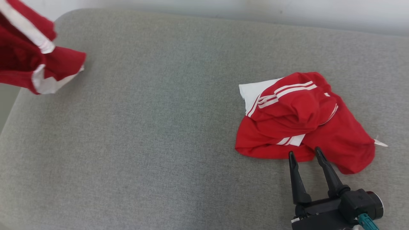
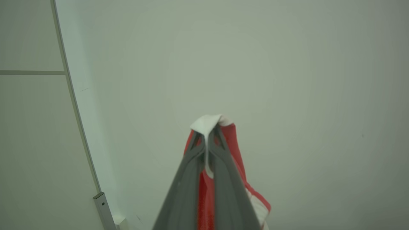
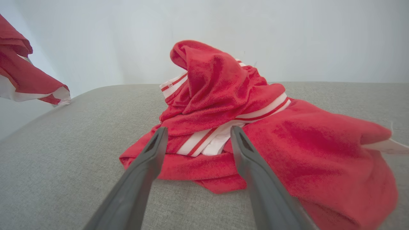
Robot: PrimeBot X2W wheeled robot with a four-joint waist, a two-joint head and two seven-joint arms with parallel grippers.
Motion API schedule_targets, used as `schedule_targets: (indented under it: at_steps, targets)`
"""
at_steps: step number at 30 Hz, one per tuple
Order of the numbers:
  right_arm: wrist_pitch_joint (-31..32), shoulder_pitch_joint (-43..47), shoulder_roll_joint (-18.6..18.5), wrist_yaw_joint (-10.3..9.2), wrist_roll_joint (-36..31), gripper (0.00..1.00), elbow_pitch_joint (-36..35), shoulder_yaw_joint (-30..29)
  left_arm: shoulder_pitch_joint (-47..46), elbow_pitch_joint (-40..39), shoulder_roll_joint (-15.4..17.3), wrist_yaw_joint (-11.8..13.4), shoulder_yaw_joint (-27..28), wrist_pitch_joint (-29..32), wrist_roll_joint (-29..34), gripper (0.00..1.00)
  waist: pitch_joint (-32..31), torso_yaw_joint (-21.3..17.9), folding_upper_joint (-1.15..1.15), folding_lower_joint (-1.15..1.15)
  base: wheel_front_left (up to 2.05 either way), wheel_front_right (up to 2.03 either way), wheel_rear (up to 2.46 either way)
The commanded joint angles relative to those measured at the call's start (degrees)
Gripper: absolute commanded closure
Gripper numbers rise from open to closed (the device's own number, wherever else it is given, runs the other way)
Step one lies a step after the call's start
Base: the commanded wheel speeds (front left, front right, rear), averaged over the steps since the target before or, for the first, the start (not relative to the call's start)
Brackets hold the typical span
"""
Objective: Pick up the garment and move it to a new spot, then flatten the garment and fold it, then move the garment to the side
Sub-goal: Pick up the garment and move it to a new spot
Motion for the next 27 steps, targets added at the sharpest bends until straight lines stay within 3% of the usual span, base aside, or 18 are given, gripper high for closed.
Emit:
schedule_targets:
  at_steps: [1,7,16,27]
  targets:
    - [-0.02,-0.24,-0.01,-0.12,-0.42,0.0,-0.35,0.16,1.05,0.56,0.68,-0.01,0.62,-0.52,-0.37,1.0,1.89,1.65,0.0,0.0,0.0,0.0,0.0]
    - [-0.03,-0.3,-0.01,-0.12,-1.7,0.0,-1.37,0.22,2.45,3.26,1.45,-0.72,1.86,-1.54,-1.87,1.0,3.64,2.1,0.0,0.0,0.0,0.0,0.0]
    - [-0.03,-1.26,-0.15,-0.12,-3.0,0.0,-2.81,1.6,5.99,10.7,-3.53,-1.42,0.65,-3.2,-3.56,1.0,6.14,0.96,0.0,0.0,0.0,0.0,0.0]
    - [-0.03,-1.99,-1.92,-0.12,-3.87,0.0,-4.12,2.62,9.68,29.54,-10.43,-2.99,-1.08,-3.76,-5.8,1.0,8.63,-1.97,0.0,0.0,0.0,0.0,0.0]
